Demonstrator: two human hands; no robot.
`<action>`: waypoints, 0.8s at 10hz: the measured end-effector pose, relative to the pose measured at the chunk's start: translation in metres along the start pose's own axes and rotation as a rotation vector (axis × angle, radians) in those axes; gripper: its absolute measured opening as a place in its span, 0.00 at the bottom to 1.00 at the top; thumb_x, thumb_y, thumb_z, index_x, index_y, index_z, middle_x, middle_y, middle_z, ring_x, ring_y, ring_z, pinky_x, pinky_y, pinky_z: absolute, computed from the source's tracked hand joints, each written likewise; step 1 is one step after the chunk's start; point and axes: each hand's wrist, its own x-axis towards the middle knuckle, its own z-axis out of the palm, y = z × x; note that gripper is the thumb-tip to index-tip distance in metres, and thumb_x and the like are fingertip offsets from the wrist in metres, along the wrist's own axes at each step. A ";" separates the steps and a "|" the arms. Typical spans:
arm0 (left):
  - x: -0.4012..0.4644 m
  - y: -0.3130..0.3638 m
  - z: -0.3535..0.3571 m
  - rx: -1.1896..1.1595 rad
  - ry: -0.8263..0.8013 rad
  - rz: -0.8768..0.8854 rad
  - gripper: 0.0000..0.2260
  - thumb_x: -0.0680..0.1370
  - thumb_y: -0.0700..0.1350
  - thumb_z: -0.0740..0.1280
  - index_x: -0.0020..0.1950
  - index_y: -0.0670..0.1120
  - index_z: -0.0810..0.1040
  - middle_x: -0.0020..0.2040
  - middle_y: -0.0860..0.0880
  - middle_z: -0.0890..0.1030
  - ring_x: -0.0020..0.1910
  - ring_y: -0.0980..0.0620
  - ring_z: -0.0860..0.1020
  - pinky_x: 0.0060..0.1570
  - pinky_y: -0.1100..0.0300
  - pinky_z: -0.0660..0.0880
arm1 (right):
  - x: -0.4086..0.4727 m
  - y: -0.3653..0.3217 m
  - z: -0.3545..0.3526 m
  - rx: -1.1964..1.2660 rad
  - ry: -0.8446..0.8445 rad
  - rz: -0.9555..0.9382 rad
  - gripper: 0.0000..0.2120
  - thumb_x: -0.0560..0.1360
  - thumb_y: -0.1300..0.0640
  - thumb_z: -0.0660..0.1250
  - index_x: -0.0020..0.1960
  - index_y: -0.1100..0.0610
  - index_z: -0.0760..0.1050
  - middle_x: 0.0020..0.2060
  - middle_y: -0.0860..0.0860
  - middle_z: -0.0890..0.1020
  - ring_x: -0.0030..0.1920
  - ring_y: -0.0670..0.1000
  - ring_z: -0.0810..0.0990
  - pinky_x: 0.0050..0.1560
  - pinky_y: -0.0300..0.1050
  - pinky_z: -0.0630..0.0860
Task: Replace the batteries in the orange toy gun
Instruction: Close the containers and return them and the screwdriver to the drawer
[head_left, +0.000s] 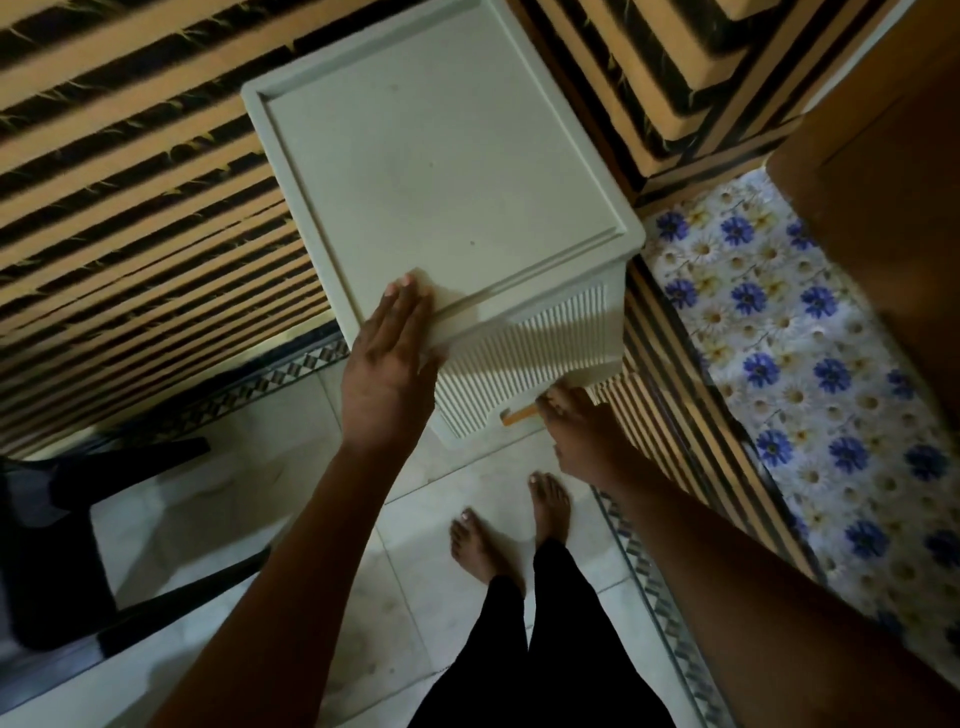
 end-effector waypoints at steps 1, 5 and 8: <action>-0.004 -0.003 0.008 0.110 0.027 0.030 0.31 0.79 0.40 0.73 0.81 0.40 0.67 0.82 0.41 0.66 0.81 0.41 0.64 0.78 0.41 0.65 | 0.049 -0.001 -0.001 0.083 0.041 -0.009 0.30 0.73 0.58 0.72 0.74 0.57 0.70 0.75 0.56 0.68 0.75 0.59 0.68 0.67 0.63 0.72; -0.010 -0.012 0.019 0.219 0.112 0.032 0.31 0.81 0.39 0.71 0.82 0.45 0.66 0.83 0.46 0.64 0.82 0.46 0.62 0.80 0.44 0.59 | 0.090 -0.025 0.011 1.408 0.319 0.736 0.47 0.61 0.55 0.86 0.74 0.57 0.66 0.60 0.54 0.80 0.55 0.54 0.82 0.59 0.49 0.81; -0.013 -0.019 0.024 0.197 0.199 0.078 0.25 0.83 0.37 0.69 0.80 0.41 0.69 0.80 0.42 0.69 0.80 0.44 0.67 0.80 0.49 0.58 | 0.144 -0.020 0.058 1.607 0.266 0.706 0.66 0.48 0.39 0.89 0.78 0.46 0.59 0.68 0.53 0.77 0.62 0.54 0.83 0.57 0.57 0.84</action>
